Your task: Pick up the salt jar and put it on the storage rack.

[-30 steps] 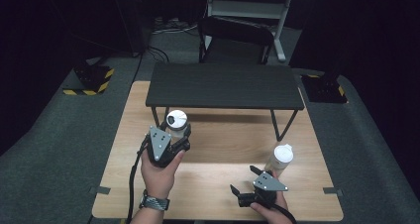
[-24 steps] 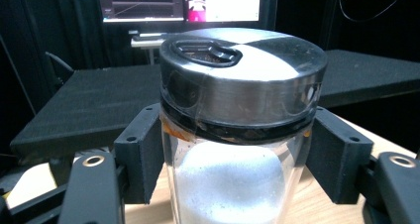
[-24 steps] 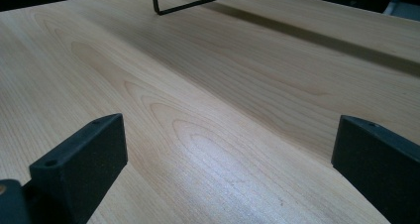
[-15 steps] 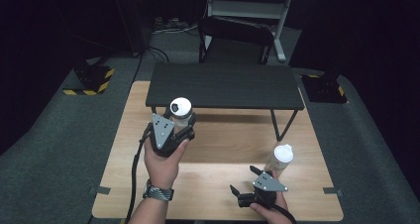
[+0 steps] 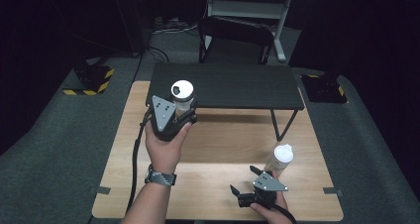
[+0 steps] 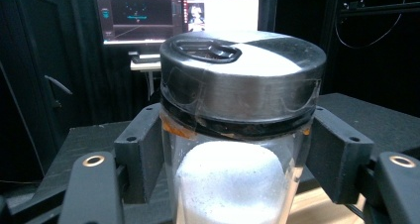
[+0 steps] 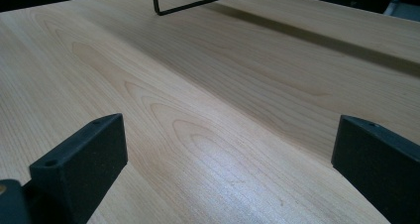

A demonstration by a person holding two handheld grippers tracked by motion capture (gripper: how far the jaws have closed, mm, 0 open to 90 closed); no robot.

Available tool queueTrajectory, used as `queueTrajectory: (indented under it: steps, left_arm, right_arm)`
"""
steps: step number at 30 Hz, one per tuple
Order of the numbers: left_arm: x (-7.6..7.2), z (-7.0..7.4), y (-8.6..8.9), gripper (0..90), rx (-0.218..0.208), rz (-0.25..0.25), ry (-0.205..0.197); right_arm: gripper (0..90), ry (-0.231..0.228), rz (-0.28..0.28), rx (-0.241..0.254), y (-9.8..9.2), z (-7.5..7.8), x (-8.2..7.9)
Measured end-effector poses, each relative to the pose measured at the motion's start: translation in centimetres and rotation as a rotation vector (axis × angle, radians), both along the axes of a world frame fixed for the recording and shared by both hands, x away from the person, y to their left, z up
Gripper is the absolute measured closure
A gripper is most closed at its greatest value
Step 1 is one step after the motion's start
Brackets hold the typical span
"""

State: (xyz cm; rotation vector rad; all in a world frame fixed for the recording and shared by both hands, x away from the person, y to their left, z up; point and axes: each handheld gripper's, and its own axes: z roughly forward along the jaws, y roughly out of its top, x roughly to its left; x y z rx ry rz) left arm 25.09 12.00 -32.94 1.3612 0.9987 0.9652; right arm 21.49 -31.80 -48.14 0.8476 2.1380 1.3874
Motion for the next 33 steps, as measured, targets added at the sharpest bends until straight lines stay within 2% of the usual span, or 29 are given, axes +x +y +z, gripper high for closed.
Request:
queueTrajectory:
  steps: [6,14,19,23,27,33]
  left_arm:
    - [2.0,0.5,-0.9,31.8,0.022,0.01,0.012]
    - [5.2,0.5,-2.0,31.8,0.004,0.017,0.037]
    - [7.0,0.6,-2.6,31.8,0.021,0.023,0.049]
    - [8.3,0.6,-3.1,31.8,0.015,0.029,0.065]
    - [9.3,0.6,-3.4,31.8,0.008,0.033,0.078]
    - [10.3,0.5,-3.9,31.7,0.02,0.037,0.089]
  right_arm:
    - [0.5,0.002,-0.001,0.001,0.0,0.0,0.0]
    - [0.6,0.006,-0.004,0.008,-0.1,0.0,0.1]
    - [0.6,0.006,-0.004,0.01,-0.2,0.0,0.1]
    - [0.6,0.005,-0.006,0.013,-0.2,-0.1,0.1]
    - [0.6,0.004,-0.005,0.012,-0.2,-0.1,0.0]
    - [0.5,0.003,-0.006,0.013,-0.2,-0.1,0.0]
